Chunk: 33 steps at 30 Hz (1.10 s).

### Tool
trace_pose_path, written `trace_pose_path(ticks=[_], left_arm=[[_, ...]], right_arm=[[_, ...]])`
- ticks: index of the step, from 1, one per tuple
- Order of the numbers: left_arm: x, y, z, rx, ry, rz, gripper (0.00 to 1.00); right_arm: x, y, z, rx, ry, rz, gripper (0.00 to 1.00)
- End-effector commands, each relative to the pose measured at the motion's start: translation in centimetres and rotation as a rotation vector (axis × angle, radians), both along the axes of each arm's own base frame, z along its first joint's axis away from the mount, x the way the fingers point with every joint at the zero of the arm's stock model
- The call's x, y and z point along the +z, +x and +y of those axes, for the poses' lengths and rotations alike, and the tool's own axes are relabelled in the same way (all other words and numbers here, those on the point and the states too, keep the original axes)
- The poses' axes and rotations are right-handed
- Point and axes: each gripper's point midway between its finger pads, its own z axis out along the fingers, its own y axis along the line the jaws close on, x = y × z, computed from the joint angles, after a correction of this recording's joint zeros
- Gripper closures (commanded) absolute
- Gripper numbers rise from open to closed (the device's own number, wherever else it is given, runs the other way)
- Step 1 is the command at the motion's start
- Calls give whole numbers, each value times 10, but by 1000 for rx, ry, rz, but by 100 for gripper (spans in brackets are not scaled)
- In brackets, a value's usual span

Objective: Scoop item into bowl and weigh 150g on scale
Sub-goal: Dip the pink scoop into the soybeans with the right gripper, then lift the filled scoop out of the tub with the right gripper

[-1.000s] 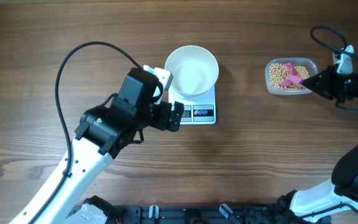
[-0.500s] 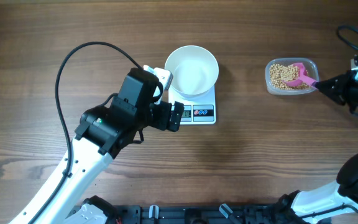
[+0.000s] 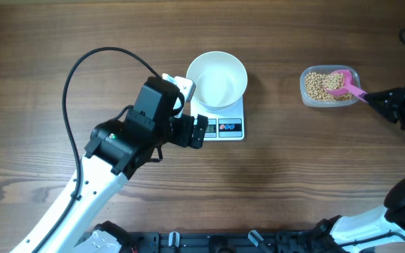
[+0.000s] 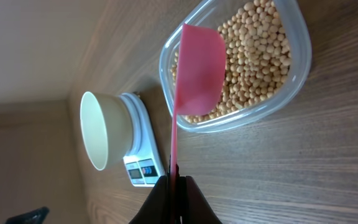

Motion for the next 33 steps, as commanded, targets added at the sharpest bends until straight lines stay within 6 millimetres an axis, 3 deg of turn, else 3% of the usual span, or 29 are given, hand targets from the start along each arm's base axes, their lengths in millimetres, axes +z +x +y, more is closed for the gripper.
trace_pose_path(ticks=[1,16,33], left_arm=[[1,0,2,15,4,-8,0],[1,0,2,15,4,-8,0],[1,0,2,15,4,-8,0]], right_arm=[[12,2,9,32,94,-105,96],[26,-3,28,37,216,-93,96],[63,15,119,254,405,-200,96]])
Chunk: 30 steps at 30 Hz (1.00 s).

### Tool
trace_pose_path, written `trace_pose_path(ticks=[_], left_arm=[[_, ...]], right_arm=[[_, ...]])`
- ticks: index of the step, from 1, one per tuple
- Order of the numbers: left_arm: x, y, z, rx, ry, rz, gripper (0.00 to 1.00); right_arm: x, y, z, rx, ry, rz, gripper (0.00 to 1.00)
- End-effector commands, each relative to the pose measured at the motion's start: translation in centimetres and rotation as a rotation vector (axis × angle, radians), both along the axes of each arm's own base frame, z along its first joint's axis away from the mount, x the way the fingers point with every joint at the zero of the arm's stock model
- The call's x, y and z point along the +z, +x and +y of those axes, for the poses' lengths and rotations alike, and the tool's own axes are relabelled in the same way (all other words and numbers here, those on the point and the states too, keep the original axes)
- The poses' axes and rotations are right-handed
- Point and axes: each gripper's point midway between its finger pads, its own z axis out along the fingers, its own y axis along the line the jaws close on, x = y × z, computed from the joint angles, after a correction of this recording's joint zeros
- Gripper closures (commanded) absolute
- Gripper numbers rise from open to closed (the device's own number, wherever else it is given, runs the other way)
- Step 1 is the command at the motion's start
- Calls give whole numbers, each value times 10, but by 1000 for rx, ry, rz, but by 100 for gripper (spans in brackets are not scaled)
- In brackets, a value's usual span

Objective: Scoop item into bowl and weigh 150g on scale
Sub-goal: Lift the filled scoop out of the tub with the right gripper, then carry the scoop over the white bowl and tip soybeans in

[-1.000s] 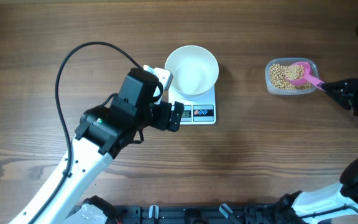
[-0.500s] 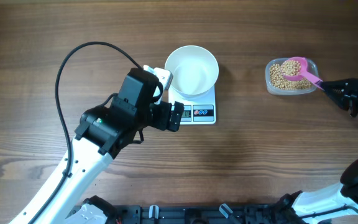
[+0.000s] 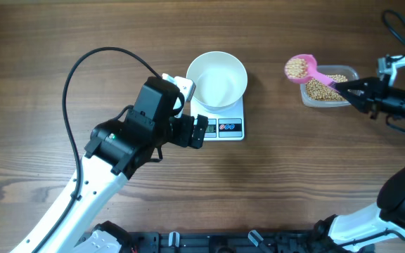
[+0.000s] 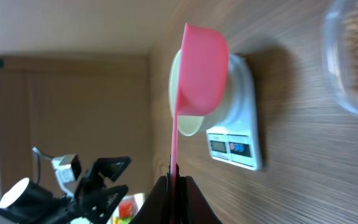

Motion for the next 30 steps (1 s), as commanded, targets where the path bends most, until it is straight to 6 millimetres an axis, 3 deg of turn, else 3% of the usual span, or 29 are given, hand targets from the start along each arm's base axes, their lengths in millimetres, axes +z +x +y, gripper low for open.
trace_pose_path(ticks=[1,8,13,19,24,30], left_arm=[[1,0,2,15,4,-8,0],[1,0,2,15,4,-8,0],[1,0,2,15,4,-8,0],[1,0,2,15,4,-8,0],[1,0,2,15,4,-8,0],[1,0,2,15,4,-8,0]], right_arm=[[15,8,28,55,114,-71,96],[16,19,75,175,125,-85,96],[-15,31,110,227,-35,32,96],[-36,38,148,287,-269,10,96],[-28,42,166,307,-413,-93,96],[-6,50,172,248,-625,-237,96]])
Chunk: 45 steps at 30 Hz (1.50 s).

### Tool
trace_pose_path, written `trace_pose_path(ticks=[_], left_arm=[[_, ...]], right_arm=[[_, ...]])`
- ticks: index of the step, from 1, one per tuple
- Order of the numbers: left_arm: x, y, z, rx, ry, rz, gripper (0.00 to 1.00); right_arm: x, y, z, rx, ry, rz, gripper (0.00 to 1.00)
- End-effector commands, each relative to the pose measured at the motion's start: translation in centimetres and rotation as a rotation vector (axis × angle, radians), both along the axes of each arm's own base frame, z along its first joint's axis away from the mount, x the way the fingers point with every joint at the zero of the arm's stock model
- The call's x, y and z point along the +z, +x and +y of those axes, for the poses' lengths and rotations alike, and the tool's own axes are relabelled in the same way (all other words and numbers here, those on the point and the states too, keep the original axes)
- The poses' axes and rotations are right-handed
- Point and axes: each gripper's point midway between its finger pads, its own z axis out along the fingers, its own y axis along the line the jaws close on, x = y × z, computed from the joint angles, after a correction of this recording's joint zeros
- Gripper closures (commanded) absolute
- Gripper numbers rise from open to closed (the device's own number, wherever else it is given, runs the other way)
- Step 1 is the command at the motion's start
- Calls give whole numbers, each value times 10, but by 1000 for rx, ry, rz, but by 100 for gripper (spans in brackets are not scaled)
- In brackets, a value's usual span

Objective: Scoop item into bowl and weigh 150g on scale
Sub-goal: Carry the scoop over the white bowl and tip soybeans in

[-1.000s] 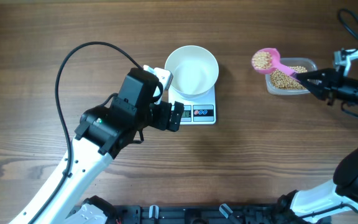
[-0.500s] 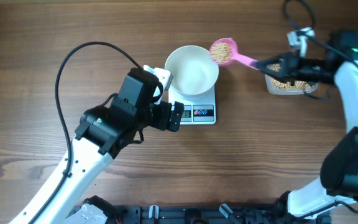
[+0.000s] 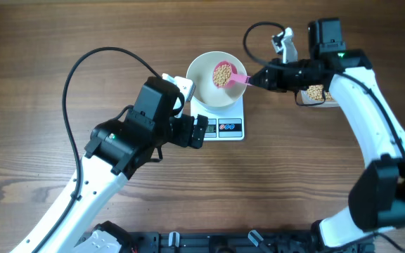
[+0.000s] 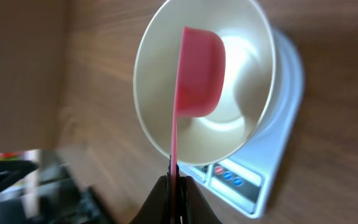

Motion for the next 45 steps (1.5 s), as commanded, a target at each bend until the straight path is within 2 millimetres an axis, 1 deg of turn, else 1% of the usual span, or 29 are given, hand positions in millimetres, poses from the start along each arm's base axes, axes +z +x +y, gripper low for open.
trace_pose_path(ticks=[1,3,5,7,11,16,21,27,33,41,45], left_arm=[[1,0,2,15,4,-8,0],[1,0,2,15,4,-8,0],[1,0,2,15,4,-8,0],[1,0,2,15,4,-8,0],[1,0,2,15,4,-8,0],[1,0,2,15,4,-8,0],[1,0,2,15,4,-8,0],[1,0,2,15,4,-8,0],[1,0,2,15,4,-8,0],[1,0,2,15,4,-8,0],[1,0,2,15,4,-8,0]], right_arm=[[34,10,-2,-57,-161,-191,96],[39,10,7,-30,-216,-259,96],[39,8,12,-15,-276,-298,96],[35,7,15,-26,-367,-320,96],[31,2,21,25,-463,-366,96],[28,4,15,11,-569,-399,96],[28,5,14,31,-597,-418,96],[29,4,19,75,-610,-448,96],[29,-4,34,140,-619,-480,96],[41,-5,35,132,-742,-565,96],[42,-7,36,163,-789,-594,96]])
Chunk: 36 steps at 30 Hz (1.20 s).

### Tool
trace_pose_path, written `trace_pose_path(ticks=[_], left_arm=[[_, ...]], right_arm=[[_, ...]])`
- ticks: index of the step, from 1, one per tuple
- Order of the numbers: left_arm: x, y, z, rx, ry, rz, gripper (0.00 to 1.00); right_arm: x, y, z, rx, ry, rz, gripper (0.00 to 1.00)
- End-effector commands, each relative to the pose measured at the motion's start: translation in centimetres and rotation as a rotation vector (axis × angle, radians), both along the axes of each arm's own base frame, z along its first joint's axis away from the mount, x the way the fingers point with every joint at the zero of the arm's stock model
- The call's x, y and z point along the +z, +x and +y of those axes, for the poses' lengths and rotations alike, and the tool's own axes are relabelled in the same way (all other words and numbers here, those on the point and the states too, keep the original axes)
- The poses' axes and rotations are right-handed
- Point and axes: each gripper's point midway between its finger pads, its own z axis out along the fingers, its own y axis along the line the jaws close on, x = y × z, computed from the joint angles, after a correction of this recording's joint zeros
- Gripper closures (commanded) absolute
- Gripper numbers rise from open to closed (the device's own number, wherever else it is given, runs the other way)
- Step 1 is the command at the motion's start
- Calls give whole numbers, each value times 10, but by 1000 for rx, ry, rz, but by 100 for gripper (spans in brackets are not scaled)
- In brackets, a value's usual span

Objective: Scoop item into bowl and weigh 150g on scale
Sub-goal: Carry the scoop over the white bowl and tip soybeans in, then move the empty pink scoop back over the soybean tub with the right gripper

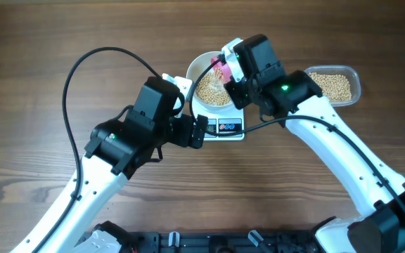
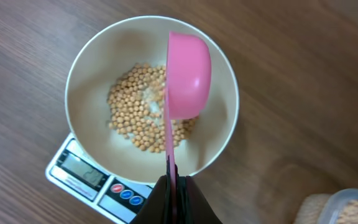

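Observation:
A white bowl (image 2: 86, 124) stands on the small white scale (image 2: 79, 168). A layer of tan beans (image 2: 135, 115) lies in its bottom. My right gripper (image 2: 173, 180) is shut on the thin handle of the pink scoop (image 2: 188, 74). The scoop hangs over the bowl, turned on its side with its back toward the camera. In the overhead view only a bit of the scoop (image 1: 220, 70) shows by the right gripper (image 1: 232, 77). My left gripper (image 1: 199, 131) rests at the scale's left edge (image 1: 223, 126); its fingers are too dark to read.
A clear plastic tub of beans (image 1: 332, 86) sits on the wooden table right of the scale; its corner also shows in the wrist view as a tub corner (image 2: 347, 208). A black cable loops over the table's left side (image 1: 72, 77).
The scoop was level and full over the bowl. Now it is tipped over and beans lie in the bowl. My right wrist now sits right by the bowl; the left arm is unchanged.
First the scoop lay in the bean tub, held by my right gripper. Then it was up and full just left of the tub. Then it was over the empty bowl, still full. Now its beans are in the bowl.

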Motion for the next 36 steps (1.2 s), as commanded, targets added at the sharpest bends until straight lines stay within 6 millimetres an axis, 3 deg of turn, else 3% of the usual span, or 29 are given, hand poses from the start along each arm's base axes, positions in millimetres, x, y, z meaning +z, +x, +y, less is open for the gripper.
trace_pose_path(ticks=[1,19,25,30,36], left_arm=[[1,0,2,15,4,-8,0],[1,0,2,15,4,-8,0],[1,0,2,15,4,-8,0],[1,0,2,15,4,-8,0],[1,0,2,15,4,-8,0]], right_arm=[[23,3,-5,14,-68,-96,96],[29,3,-3,54,-128,-139,96],[43,-2,-5,-65,3,-130,96],[52,-21,14,28,226,-15,96],[70,-22,-13,-76,460,98,96]])
